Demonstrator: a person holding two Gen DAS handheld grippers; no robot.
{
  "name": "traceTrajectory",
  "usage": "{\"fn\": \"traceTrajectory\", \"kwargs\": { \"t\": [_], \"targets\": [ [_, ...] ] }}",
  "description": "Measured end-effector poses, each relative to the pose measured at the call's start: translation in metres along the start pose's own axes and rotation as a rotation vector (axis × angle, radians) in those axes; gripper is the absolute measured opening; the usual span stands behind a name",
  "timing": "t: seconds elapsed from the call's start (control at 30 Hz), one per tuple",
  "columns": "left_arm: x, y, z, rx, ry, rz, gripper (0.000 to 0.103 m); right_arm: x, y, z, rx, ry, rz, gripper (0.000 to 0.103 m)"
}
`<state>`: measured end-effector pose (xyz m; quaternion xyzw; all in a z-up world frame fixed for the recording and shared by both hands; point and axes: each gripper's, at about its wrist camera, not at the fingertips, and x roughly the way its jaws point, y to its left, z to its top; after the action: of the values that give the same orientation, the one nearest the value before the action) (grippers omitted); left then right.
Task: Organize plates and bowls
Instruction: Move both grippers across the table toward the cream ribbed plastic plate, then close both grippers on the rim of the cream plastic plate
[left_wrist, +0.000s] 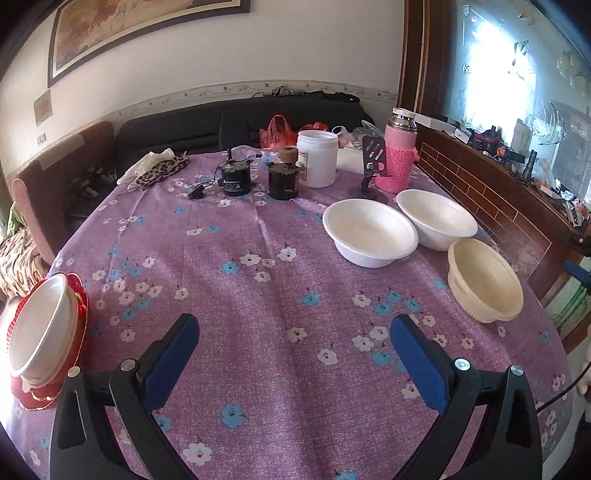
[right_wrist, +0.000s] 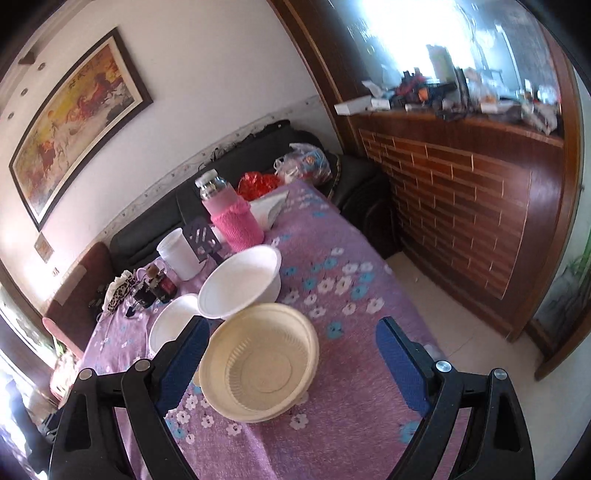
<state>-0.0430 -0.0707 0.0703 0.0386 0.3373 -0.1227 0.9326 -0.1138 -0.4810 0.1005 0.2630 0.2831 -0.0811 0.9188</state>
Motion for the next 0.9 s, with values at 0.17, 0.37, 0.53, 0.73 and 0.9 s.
{"fn": "traceTrajectory", "kwargs": {
  "t": [0.17, 0.37, 0.53, 0.73, 0.9],
  "targets": [
    [0.008, -0.028, 0.008, 0.070, -0.019, 0.020, 0.103, 0.047, -0.003, -0.013, 0.056, 0.010, -0.008, 0.094],
    [0.028, -0.064, 0.020, 0.166, -0.016, 0.038, 0.103, 0.091, -0.009, -0.024, 0.064, 0.028, -0.035, 0.094],
    [0.052, -0.082, 0.038, 0.134, 0.044, -0.048, 0.103, 0.087, -0.016, -0.022, 0.058, 0.008, -0.055, 0.094],
    [0.070, -0.107, 0.054, 0.111, 0.090, -0.180, 0.098, 0.088, -0.016, -0.025, 0.034, 0.025, -0.085, 0.088],
    [0.090, -0.135, 0.065, 0.145, 0.140, -0.202, 0.080, 0.092, -0.017, -0.026, 0.034, 0.056, -0.068, 0.080]
  ]
}}
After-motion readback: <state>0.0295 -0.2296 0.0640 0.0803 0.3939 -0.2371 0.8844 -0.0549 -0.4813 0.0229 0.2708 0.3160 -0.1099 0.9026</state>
